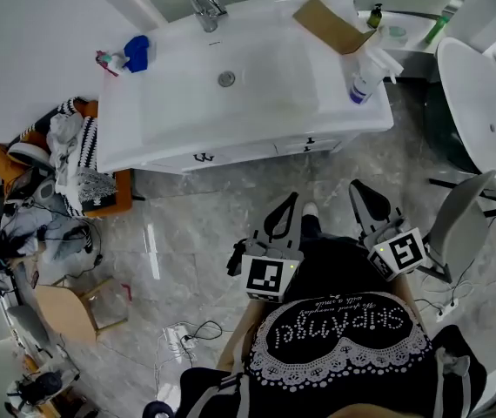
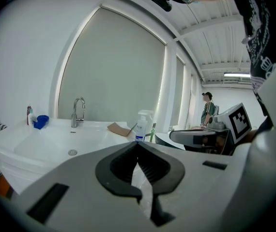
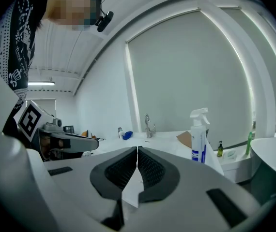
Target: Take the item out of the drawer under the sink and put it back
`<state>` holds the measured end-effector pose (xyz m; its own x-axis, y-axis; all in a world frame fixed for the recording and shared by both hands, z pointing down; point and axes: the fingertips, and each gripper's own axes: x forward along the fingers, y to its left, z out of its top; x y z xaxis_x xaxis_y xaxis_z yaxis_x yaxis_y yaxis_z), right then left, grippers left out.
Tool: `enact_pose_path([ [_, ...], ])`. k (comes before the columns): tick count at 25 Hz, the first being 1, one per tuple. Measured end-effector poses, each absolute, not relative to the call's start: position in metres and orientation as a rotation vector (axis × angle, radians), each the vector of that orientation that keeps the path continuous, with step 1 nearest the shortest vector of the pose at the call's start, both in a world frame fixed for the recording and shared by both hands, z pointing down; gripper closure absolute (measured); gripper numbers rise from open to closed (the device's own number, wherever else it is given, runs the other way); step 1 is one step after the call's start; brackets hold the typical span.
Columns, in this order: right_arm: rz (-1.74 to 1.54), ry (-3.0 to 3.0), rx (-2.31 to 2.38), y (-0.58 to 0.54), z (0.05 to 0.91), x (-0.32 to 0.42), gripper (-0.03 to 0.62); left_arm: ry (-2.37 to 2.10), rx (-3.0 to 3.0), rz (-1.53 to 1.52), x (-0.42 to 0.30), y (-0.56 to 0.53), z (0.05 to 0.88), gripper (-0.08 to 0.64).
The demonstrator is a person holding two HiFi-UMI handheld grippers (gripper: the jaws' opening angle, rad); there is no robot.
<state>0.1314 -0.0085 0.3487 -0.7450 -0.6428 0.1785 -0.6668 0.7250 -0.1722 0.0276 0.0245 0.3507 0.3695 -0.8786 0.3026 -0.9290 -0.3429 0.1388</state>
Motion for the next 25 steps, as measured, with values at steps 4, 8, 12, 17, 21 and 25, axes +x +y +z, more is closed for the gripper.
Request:
enact_pose_path([
  [4, 0.356, -2.830, 1.065, -0.016, 0.349, 0.141, 0.574, -1.611, 2.341, 0.247, 0.036, 0.019, 0.349, 0.556],
  [8, 0.372, -2.841, 1.062, -0.019, 0.349, 0.147, 0.572, -1.621, 2.335, 0.243, 0.040, 0.015, 0.345, 0.556],
  [12, 0.378, -2.851, 1.074, -0.019, 0.348, 0.151, 0.572, -1.596, 2.354, 0.275, 0.047, 0.013, 0.346, 0.555],
  [17, 0.406, -2.841, 1.141, -0.018, 0.347, 0.158, 0.572, -1.578, 2.387, 0.283, 0.050, 0.015, 0.343, 0.555],
  [21, 0.406, -2.829, 1.163, -0.014, 0.349, 0.159, 0.572, -1.568, 2.404, 0.273, 0.050, 0.017, 0.343, 0.555],
  [25, 0.410, -2.826, 1.186, -0.011, 0.349, 0.159, 0.572, -1.545, 2.427, 0.289, 0.052, 0.021, 0.347, 0.555],
])
